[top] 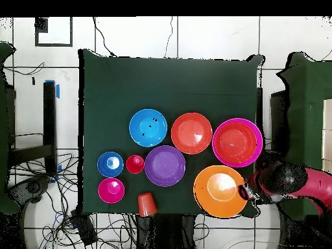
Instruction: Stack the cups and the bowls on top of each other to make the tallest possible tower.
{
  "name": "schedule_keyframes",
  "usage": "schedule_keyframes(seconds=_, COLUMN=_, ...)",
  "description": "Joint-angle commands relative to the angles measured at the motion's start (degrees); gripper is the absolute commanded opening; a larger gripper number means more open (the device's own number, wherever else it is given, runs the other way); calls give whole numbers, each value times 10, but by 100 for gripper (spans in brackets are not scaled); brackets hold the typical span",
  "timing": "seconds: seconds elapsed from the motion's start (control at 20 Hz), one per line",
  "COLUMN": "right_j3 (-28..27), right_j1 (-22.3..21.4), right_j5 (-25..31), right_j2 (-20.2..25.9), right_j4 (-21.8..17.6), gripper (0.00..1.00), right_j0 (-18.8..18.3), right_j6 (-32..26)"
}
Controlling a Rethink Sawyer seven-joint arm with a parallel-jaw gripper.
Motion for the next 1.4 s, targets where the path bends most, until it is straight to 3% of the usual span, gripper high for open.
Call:
schedule_keyframes(seconds=0.05, right_j3=39, right_j1=-23, right_j5=-86, right_j2=16, right_j4=1, gripper=0, right_j0=-17, right_j6=-40)
schedule_keyframes(seconds=0.25, right_j3=47, right_j1=-24, right_j5=-90, right_j2=7, right_j4=-1, gripper=0, right_j0=-3, right_j6=-16)
schedule_keyframes(seconds=0.45, right_j3=32, right_j1=-23, right_j5=-76, right_j2=8, right_j4=0, gripper=0, right_j0=7, right_j6=-27)
schedule_keyframes(seconds=0.8, right_j3=-57, right_j1=6, right_j5=18, right_j2=12, right_j4=-6, gripper=0, right_j0=30, right_j6=-95)
schedule_keyframes(seconds=1.1, right_j3=-119, right_j1=50, right_j5=50, right_j2=18, right_j4=-14, gripper=0, right_j0=44, right_j6=-134)
schedule_keyframes(seconds=1.4, right_j3=-154, right_j1=62, right_j5=76, right_j2=23, right_j4=-23, gripper=0, right_j0=54, right_j6=-162)
